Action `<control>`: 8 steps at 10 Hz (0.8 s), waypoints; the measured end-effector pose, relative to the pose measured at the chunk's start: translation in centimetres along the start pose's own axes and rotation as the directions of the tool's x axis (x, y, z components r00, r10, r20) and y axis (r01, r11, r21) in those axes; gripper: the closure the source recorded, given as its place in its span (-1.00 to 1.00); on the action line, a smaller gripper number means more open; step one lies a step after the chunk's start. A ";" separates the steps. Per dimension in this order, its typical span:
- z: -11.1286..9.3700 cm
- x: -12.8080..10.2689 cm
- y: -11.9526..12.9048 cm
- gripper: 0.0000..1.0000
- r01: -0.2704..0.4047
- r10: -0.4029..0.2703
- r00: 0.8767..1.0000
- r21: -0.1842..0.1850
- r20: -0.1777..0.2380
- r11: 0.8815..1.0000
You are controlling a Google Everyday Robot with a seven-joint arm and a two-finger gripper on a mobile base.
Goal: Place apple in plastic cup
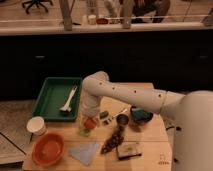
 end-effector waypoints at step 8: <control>0.4 0.6 -0.7 -0.60 -0.001 0.001 1.000 -0.010 0.019 1.000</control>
